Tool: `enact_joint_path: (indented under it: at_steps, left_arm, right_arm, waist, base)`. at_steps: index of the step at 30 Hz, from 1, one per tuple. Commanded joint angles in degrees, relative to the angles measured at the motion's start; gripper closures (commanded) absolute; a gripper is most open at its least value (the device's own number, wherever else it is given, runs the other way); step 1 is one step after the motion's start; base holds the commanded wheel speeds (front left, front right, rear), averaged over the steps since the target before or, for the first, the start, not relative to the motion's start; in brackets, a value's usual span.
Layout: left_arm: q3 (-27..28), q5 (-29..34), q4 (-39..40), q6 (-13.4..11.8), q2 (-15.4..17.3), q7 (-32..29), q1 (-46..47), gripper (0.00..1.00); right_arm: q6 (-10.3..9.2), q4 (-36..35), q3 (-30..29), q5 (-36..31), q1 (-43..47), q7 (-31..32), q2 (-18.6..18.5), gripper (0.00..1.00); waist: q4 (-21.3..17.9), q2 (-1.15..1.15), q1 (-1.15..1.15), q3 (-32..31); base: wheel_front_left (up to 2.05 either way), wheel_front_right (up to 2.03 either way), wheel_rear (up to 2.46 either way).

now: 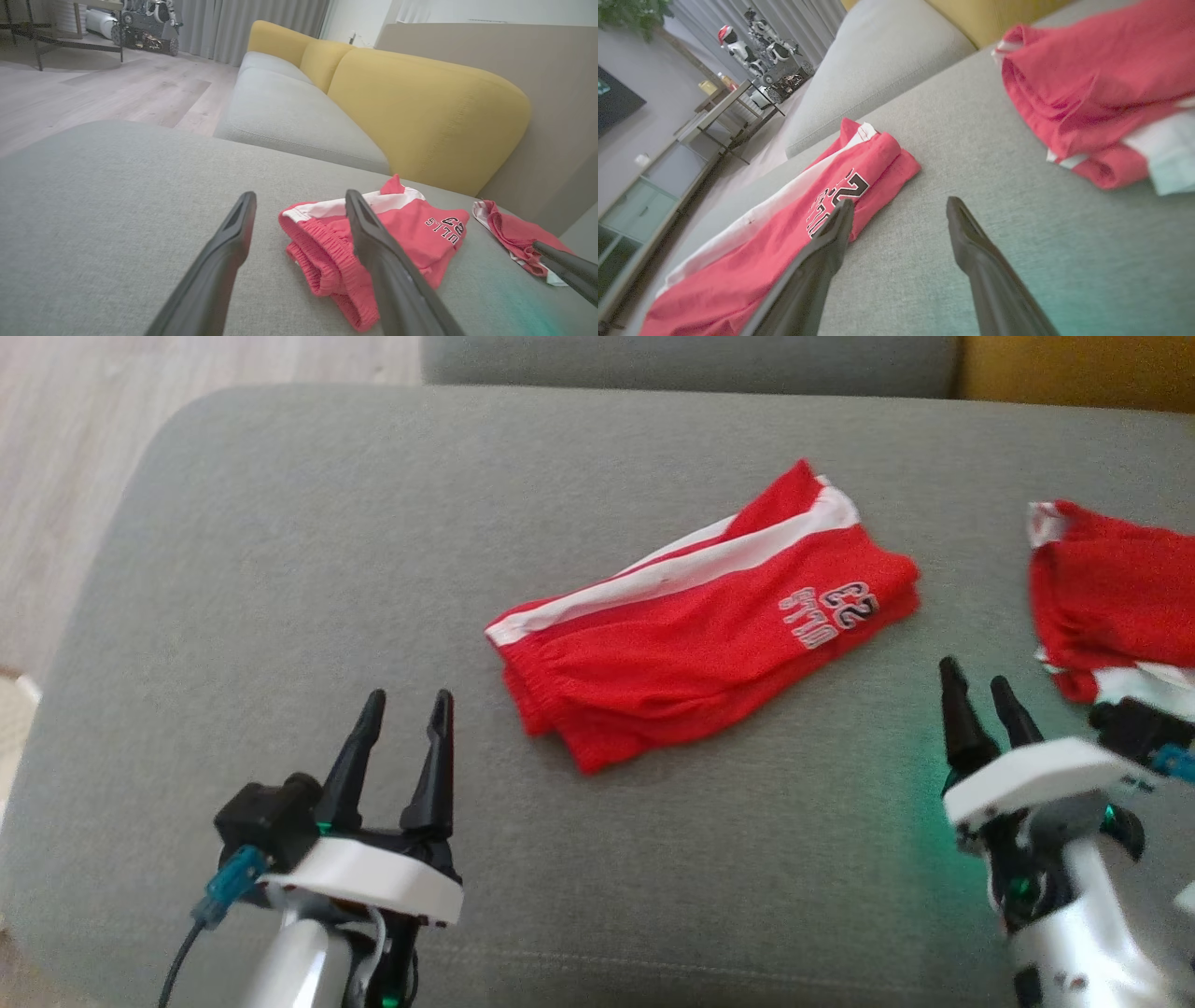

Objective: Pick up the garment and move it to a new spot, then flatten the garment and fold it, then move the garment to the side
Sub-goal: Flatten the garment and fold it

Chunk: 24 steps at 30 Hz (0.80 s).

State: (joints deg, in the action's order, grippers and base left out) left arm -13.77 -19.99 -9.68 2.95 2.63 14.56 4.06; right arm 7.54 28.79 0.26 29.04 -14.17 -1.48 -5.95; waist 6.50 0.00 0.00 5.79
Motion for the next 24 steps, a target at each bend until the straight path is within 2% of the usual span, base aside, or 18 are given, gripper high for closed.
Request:
enact_joint_path:
  at_steps: [1,6,10,17,24]
  left_arm:
    - [0.81,-0.55,1.41,-0.29,0.25,0.44,2.90,0.00]
    - [-1.24,-1.52,1.48,-0.88,0.25,0.44,3.95,0.00]
    - [-2.18,-2.06,0.82,-1.99,0.25,0.44,4.13,0.00]
    - [-3.10,-2.47,1.18,-2.63,0.25,0.44,4.51,0.00]
    - [-3.91,-3.14,1.80,-3.08,0.25,0.44,5.21,0.00]
  right_arm:
    - [-0.05,0.20,-0.87,4.89,-4.57,3.37,0.69,0.00]
    - [-0.05,7.12,-7.32,12.18,-10.36,10.38,1.37,0.00]
    - [-0.05,12.98,-12.49,13.89,-14.78,13.42,1.09,0.00]
    - [-0.05,20.61,-17.21,12.00,-20.65,15.74,-1.35,0.00]
    - [-0.05,27.27,-19.58,9.12,-25.26,16.59,-3.03,0.00]
  waist:
    - [2.80,0.00,0.00,1.73]
    - [7.33,0.00,0.00,3.59]
    - [10.41,0.00,0.00,4.60]
    - [14.15,0.00,0.00,6.27]
    - [15.98,0.00,0.00,7.60]
  base:
    - [0.00,0.00,0.00]
    - [0.00,0.00,0.00]
    - [0.00,0.00,0.00]
    - [0.00,0.00,0.00]
    - [0.00,0.00,0.00]
